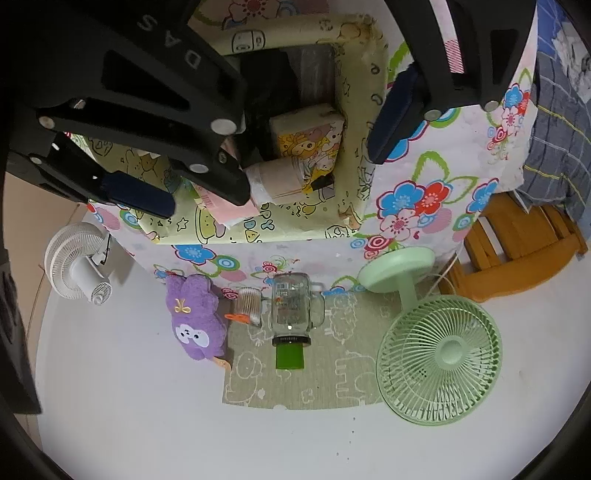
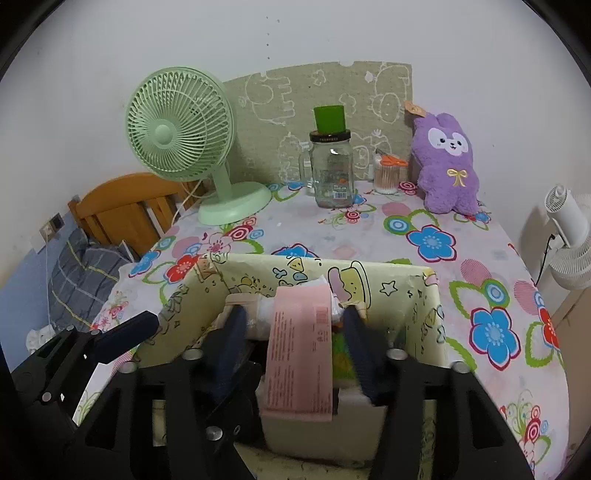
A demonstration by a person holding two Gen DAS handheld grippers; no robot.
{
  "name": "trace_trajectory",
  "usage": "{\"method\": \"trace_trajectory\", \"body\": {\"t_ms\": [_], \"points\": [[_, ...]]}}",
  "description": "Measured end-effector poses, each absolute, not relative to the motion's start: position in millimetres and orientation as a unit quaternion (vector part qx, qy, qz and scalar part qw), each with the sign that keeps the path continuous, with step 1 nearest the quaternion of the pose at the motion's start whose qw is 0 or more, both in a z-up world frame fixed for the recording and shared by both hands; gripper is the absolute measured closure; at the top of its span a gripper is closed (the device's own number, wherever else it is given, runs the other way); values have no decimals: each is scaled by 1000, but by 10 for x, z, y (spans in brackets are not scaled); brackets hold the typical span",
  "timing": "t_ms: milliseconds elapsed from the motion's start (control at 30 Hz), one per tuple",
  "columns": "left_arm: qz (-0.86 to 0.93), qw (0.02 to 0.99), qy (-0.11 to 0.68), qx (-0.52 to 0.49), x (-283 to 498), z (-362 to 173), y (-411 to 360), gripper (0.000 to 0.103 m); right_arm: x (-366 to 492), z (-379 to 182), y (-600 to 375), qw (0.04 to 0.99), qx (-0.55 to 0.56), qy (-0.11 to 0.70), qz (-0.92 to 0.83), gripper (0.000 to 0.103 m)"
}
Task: Organize soft objects
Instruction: 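Lower the roll into the box with the left gripper while the right gripper lowers the pink slip there, then open both grippers and withdraw them up from the box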
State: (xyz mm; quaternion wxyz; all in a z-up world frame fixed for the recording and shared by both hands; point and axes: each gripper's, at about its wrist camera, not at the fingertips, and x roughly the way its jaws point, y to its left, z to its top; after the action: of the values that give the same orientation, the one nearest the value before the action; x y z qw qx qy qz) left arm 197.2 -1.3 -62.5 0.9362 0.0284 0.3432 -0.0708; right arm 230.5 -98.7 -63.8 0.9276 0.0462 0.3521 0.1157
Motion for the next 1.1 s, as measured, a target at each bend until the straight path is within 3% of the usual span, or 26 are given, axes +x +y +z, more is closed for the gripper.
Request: {"method": "trace_trajectory", "body": {"t_ms": [733,1100], "points": [[-80,942,326,11,1604,-480,-29,0,1830,-402,-1147,941,37,330,61,10],[-68,951,300,8,1365,-298,-21,0,1504,-208,-1373,950,46,307,31,9]]}}
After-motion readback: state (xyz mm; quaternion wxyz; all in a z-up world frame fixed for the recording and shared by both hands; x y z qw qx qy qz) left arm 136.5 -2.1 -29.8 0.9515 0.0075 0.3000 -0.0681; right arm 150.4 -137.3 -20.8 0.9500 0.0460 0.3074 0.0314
